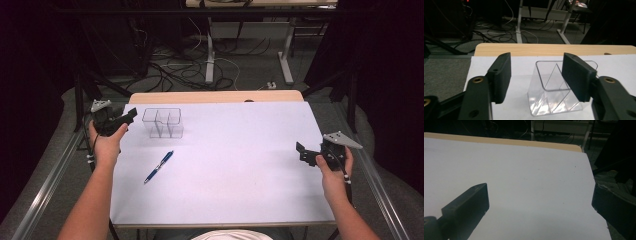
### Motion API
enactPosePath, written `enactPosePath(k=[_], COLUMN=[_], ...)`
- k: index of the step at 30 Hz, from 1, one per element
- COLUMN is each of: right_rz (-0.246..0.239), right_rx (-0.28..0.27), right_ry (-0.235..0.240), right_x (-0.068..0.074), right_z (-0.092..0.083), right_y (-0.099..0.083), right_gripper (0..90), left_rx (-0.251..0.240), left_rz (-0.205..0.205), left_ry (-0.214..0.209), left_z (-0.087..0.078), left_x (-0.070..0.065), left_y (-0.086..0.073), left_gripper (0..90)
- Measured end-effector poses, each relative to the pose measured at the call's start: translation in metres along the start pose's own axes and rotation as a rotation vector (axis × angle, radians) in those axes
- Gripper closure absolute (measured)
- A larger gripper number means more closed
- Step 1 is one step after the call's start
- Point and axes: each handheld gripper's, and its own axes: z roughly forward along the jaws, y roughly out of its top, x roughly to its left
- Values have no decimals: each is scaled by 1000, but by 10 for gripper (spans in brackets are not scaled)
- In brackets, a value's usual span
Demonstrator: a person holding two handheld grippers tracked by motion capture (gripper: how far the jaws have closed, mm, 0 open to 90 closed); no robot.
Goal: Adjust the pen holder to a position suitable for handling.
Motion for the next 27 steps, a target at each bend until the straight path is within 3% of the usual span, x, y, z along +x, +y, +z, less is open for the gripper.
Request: enactPosePath(k=[1,7,15,23,27], right_rz=[1,-10,-11,-8,-18], right_rx=[1,7,-2,24,28], right_ry=[0,11,14,20,23], right_x=[0,1,2,4,6], right_z=[0,2,4,5,5], right_y=[0,0,-2,-3,-3], right_gripper=[12,17,25,29,29], left_rx=[-13,37,87,117,155], left_rz=[-3,-6,-21,-94,-90], left_ry=[-5,-8,-5,-60,-57], left_z=[2,13,25,40,49], left_x=[0,2,12,17,18], left_y=[1,6,0,-6,-10], left_gripper=[434,457,595,706,759])
